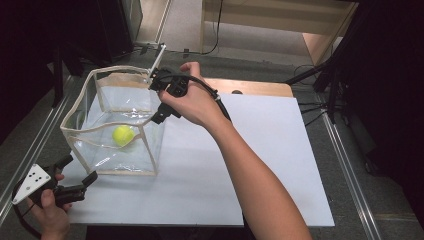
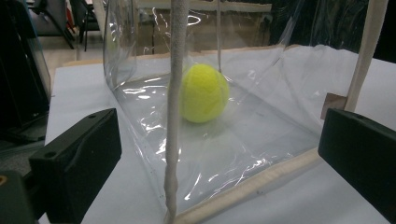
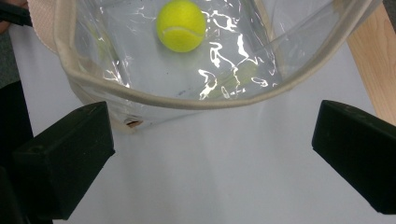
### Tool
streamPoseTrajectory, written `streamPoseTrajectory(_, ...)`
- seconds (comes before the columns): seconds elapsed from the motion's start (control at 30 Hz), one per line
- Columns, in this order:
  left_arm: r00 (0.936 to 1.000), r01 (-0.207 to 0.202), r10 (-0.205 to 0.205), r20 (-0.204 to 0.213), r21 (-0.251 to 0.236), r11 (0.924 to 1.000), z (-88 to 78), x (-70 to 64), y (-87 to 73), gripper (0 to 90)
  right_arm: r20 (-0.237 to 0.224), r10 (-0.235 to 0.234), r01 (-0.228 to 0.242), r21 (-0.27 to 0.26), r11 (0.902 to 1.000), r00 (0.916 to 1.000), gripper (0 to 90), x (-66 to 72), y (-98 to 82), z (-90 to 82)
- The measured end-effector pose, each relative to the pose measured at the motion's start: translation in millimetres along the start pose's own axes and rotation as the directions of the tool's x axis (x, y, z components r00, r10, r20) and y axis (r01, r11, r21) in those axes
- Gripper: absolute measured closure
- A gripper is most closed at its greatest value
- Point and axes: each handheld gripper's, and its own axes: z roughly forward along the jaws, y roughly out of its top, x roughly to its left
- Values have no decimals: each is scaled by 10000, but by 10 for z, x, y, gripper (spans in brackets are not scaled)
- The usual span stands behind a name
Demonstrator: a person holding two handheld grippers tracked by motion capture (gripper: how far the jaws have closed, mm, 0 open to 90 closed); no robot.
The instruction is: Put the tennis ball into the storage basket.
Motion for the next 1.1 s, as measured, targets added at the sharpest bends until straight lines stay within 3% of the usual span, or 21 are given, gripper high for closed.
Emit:
streamPoseTrajectory(0.33, 10000, 3, -3, 2, -10, 10000, 0, 0, 0, 0, -39, 65, -65, 63, 10000, 10000, 0, -1, -106, 83)
streamPoseTrajectory(1.1, 10000, -4, 4, 7, -17, 10000, -2, 2, 0, 0, -170, 261, -263, -137, 9996, 9995, 0, 154, -409, 395)
